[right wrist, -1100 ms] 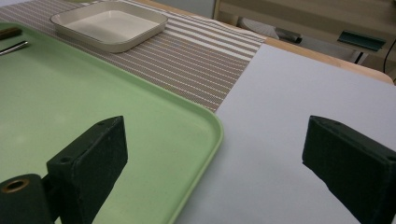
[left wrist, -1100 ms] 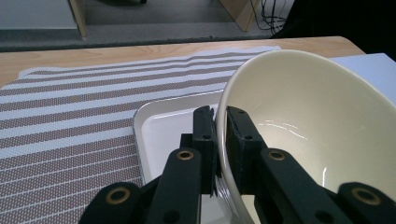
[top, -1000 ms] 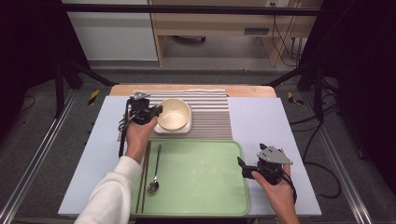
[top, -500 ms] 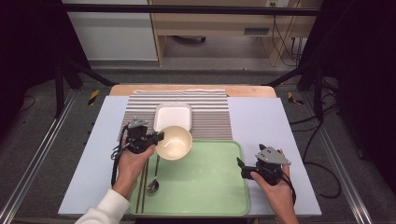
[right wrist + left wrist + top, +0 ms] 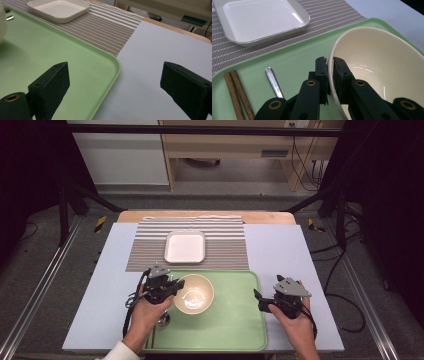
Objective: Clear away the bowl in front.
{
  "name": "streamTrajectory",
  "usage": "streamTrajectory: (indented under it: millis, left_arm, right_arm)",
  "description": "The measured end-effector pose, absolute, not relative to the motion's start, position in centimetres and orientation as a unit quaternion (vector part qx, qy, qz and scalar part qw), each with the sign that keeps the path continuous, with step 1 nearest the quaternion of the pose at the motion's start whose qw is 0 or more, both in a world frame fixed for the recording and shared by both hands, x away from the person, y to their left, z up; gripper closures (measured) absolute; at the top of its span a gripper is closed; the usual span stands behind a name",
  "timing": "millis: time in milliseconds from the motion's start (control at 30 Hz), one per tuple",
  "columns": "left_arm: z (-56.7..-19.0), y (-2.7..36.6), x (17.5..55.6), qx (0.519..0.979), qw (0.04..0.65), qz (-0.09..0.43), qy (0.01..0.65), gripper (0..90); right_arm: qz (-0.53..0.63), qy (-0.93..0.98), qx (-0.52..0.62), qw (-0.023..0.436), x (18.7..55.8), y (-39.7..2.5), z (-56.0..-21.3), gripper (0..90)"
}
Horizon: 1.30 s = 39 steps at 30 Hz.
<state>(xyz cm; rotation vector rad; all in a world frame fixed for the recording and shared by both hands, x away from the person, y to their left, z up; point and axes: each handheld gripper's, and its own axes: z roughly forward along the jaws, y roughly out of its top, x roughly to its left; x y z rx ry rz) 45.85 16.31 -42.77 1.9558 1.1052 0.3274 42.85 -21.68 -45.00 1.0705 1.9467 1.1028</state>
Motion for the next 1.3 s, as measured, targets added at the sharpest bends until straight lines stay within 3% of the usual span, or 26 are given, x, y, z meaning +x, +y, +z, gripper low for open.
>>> streamTrajectory:
  millis: [767,1000,1300]
  left_arm:
    - [-44.8,17.9,45.5,0.778,0.414,0.106,0.461,82.2]
    - [-44.9,17.7,45.3,0.783,0.413,0.126,0.448,81.9]
    - [-43.9,16.8,44.6,0.776,0.415,0.203,0.429,38.5]
  right_arm:
    - [0.42,0.741,0.412,0.324,42.8,-21.6,-44.9,8.0]
    - [0.421,0.74,0.412,0.325,42.8,-21.6,-44.9,7.7]
    - [0.418,0.739,0.412,0.331,42.7,-21.7,-44.9,7.7]
